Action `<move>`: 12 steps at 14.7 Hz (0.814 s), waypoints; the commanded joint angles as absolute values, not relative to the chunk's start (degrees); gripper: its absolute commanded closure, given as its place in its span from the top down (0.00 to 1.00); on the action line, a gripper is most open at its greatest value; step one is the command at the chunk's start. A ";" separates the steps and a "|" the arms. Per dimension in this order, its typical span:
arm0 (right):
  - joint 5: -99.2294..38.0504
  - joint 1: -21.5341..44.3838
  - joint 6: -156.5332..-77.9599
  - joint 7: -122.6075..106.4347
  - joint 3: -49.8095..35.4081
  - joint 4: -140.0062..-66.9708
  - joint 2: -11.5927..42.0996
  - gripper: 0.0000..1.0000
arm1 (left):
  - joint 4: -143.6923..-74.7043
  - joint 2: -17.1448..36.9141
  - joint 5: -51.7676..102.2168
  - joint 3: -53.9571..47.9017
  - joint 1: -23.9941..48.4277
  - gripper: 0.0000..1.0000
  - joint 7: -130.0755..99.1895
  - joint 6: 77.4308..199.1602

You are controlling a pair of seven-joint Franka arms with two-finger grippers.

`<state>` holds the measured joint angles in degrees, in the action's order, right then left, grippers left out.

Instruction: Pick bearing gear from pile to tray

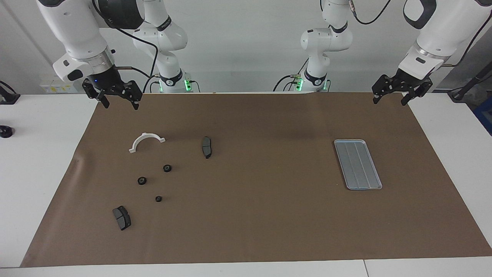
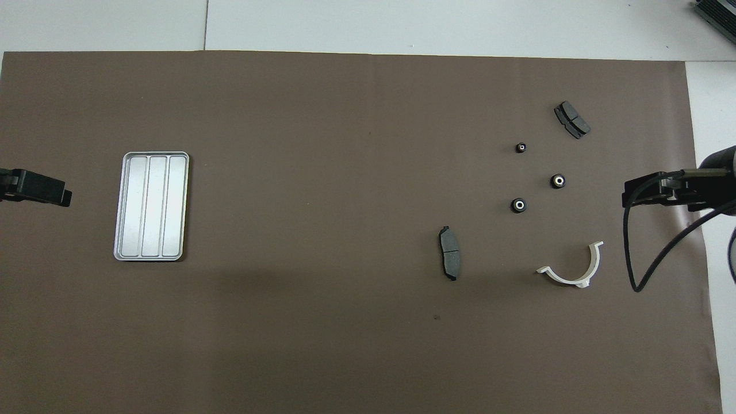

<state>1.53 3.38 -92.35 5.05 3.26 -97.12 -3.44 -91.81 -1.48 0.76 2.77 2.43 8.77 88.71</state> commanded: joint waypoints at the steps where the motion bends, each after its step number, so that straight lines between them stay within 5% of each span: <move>1: 1.76 2.64 -93.51 4.04 2.99 -99.23 -5.19 1.00 | -92.46 -2.20 1.14 2.29 1.49 1.00 9.49 88.33; 6: 1.76 2.46 -96.58 3.96 2.99 -98.97 -4.13 1.00 | -92.46 -2.20 1.23 2.29 1.49 1.00 9.49 88.33; 12: 1.32 1.94 -106.41 0.37 2.99 -96.77 5.17 1.00 | -92.46 -2.20 1.14 2.29 1.49 1.00 9.49 88.33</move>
<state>1.50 2.94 -102.69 3.59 3.36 -97.79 1.54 -91.81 -1.48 0.76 2.77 2.42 8.76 88.71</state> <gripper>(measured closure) 0.000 0.000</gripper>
